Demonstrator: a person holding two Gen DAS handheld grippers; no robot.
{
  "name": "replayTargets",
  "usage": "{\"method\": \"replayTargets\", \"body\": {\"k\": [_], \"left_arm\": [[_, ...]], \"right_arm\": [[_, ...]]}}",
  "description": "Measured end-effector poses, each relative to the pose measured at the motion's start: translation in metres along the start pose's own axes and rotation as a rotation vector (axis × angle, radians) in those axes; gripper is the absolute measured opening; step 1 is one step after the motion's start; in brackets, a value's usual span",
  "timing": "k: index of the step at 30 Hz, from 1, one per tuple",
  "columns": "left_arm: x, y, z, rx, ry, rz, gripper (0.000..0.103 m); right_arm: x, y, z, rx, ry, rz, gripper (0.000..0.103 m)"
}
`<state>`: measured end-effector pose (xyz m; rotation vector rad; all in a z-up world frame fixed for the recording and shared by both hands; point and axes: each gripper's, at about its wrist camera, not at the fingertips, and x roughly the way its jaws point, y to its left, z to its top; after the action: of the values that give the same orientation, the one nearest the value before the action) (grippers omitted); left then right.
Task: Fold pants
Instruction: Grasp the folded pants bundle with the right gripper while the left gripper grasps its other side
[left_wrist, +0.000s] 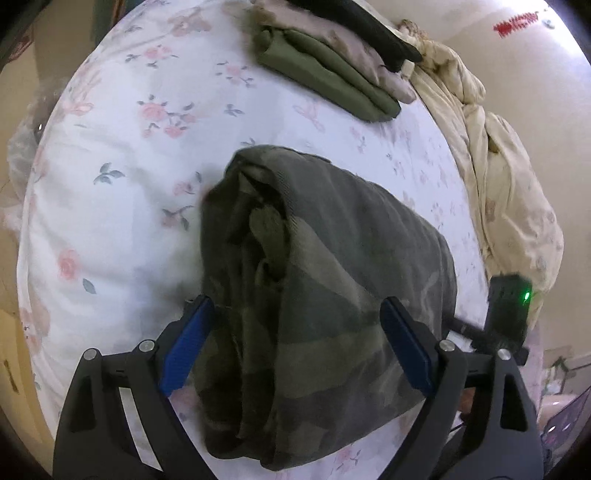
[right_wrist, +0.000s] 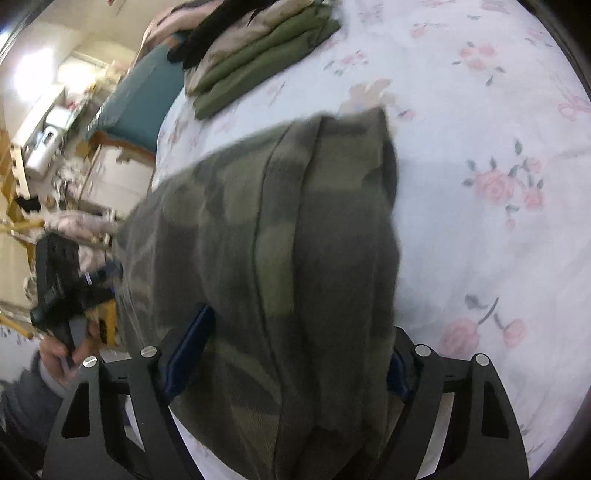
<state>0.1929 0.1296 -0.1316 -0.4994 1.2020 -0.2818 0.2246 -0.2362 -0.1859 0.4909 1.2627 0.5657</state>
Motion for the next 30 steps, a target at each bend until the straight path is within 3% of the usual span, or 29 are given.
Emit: {"method": "replayTargets", "body": {"k": [2, 4, 8, 9, 12, 14, 15, 17, 19, 22, 25, 30], "left_arm": [[-0.001, -0.009, -0.003, 0.05, -0.038, 0.061, 0.09], [0.016, -0.012, -0.006, 0.081, 0.038, 0.079, 0.092], [0.04, -0.005, -0.004, 0.058, 0.108, 0.096, 0.103], [0.043, -0.006, -0.003, 0.062, 0.115, 0.101, 0.103], [0.052, -0.014, -0.001, 0.075, 0.128, 0.136, 0.103], [0.051, -0.023, -0.002, 0.111, 0.117, 0.096, 0.078], [0.048, -0.031, -0.002, 0.154, 0.105, 0.084, 0.059], [0.041, -0.041, -0.003, 0.2, 0.091, 0.09, 0.049], [0.031, -0.036, -0.001, 0.173, 0.074, 0.053, 0.039], [0.001, -0.039, 0.006, 0.137, 0.014, -0.028, 0.035], [-0.034, -0.06, 0.019, 0.17, -0.075, -0.052, 0.035], [-0.06, -0.086, 0.09, 0.195, -0.154, -0.062, 0.035]], "right_arm": [[0.001, 0.0, 0.004, 0.015, -0.01, 0.007, 0.083], [0.01, 0.0, 0.008, 0.016, 0.012, 0.008, 0.083], [0.018, 0.003, 0.01, 0.016, 0.032, 0.037, 0.08], [0.022, 0.006, 0.009, 0.006, 0.057, 0.07, 0.076], [0.032, 0.016, 0.006, -0.057, 0.077, 0.037, 0.075], [0.034, 0.016, 0.007, -0.046, 0.064, 0.019, 0.064], [0.034, 0.018, 0.007, -0.052, 0.059, 0.008, 0.06], [0.028, 0.024, 0.006, -0.07, 0.039, 0.006, 0.042], [0.02, 0.03, 0.006, -0.093, 0.005, 0.009, 0.036], [-0.001, 0.042, 0.009, -0.121, -0.062, 0.044, 0.033], [-0.024, 0.059, 0.02, -0.148, -0.125, 0.088, 0.033], [-0.052, 0.099, 0.082, -0.25, -0.214, 0.079, 0.033]]}}
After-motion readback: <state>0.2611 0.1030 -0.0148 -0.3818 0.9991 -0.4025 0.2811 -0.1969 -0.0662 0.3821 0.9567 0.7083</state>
